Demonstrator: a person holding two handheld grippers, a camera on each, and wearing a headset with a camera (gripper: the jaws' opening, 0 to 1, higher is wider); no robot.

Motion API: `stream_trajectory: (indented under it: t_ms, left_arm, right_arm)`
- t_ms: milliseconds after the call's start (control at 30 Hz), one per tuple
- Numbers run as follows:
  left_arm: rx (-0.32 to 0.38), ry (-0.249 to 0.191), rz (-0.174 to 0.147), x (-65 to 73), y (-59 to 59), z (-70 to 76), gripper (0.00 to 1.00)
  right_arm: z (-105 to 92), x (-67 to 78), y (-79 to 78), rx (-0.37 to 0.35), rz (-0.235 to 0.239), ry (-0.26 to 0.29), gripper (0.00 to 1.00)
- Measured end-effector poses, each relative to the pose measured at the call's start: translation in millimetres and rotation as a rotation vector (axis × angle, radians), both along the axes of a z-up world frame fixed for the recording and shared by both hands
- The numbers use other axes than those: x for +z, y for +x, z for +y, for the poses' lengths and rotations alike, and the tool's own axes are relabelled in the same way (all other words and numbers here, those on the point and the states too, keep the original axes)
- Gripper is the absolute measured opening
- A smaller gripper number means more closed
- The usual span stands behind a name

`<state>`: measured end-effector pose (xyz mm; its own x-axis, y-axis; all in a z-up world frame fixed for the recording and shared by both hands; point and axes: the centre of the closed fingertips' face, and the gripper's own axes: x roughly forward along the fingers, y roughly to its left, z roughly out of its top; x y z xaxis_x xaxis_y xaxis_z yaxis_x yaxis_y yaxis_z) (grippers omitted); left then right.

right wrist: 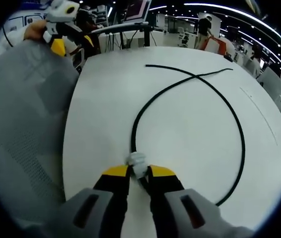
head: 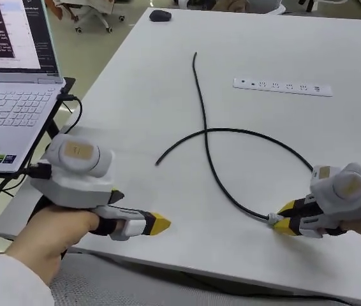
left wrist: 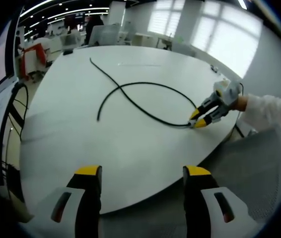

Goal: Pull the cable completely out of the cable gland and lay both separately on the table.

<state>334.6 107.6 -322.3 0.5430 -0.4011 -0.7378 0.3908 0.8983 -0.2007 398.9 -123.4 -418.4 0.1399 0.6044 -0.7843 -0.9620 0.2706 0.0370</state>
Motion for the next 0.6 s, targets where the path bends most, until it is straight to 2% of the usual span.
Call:
stream_trajectory:
  t_ms: [100, 200, 267, 333, 433, 600]
  left_arm:
    - [0.005, -0.001, 0.000, -0.2, 0.1, 0.8, 0.67]
    - [0.005, 0.003, -0.001, 0.1, -0.1, 0.9, 0.67]
    - [0.006, 0.002, -0.008, 1.4, 0.9, 0.6, 0.67]
    - [0.004, -0.002, -0.026, 4.1, 2.9, -0.4, 0.66]
    - [-0.007, -0.010, -0.063, 10.9, 5.7, -4.0, 0.64]
    - [-0.034, -0.030, -0.093, 16.0, 8.2, -11.0, 0.65]
  right_arm:
    - [1.5, 1.0, -3.5, 0.018, -0.005, -0.005, 0.13]
    - [0.6, 0.5, -2.6, 0.027, -0.015, -0.034, 0.12]
    - [3.2, 4.8, -5.0, 0.039, -0.028, -0.037, 0.12]
    - [4.1, 8.4, -3.4, 0.043, -0.035, -0.028, 0.12]
    - [9.5, 22.0, -4.7, 0.045, -0.063, -0.011, 0.12]
    - [15.0, 41.2, -5.3, 0.055, -0.110, 0.008, 0.12]
